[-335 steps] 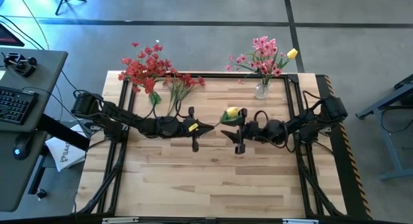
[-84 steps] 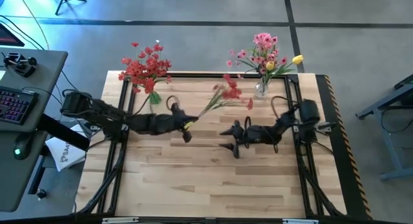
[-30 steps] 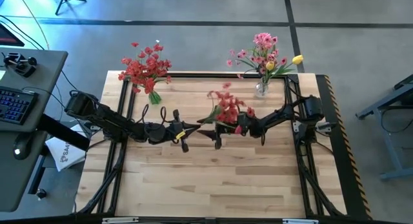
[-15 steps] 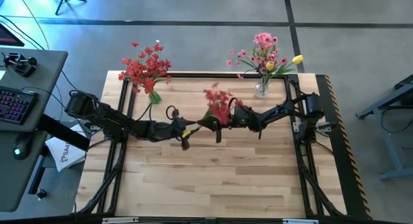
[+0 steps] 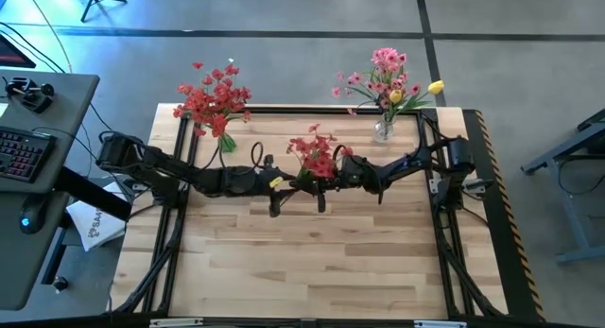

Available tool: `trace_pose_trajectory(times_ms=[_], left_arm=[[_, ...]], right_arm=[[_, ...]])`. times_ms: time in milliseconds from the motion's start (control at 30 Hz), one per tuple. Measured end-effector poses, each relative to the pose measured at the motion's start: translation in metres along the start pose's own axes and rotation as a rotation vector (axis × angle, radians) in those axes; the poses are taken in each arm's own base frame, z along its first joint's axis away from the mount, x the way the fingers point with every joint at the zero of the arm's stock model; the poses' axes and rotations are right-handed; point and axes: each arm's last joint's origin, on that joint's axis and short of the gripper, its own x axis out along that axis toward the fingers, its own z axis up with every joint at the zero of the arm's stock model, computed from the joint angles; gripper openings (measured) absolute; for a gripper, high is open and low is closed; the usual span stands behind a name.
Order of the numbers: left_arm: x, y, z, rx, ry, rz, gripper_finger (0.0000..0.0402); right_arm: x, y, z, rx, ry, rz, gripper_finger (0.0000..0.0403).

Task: Sort flowers into vase by color
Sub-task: Put the red flowers into the green vase

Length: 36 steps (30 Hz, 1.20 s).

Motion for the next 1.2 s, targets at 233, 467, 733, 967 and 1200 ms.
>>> trace_pose_trajectory(times_ms=[233, 467, 733, 967, 1200], left_arm=[[0.015, 0.005, -0.009, -0.028, 0.057, -0.140, 0.0128], [0.029, -0.002, -0.011, 0.022, 0.070, -0.170, 0.0108], [0.028, 0.000, -0.008, -0.043, 0.085, -0.239, 0.0080], [0.027, 0.001, -0.009, -0.030, 0.095, -0.235, 0.0008], [0.018, 0.003, -0.008, -0.026, 0.172, -0.063, 0.0001]], right_arm=[[0.004, 0.002, 0.003, -0.033, -0.003, 0.002, 0.0003], [0.006, 0.006, 0.000, -0.072, 0.038, 0.005, 0.0002], [0.006, 0.005, -0.003, -0.093, 0.064, -0.003, 0.0003], [0.006, 0.004, -0.005, -0.028, 0.088, -0.006, 0.0045], [-0.025, -0.002, 0.018, -0.024, 0.101, -0.076, 0.0088]])
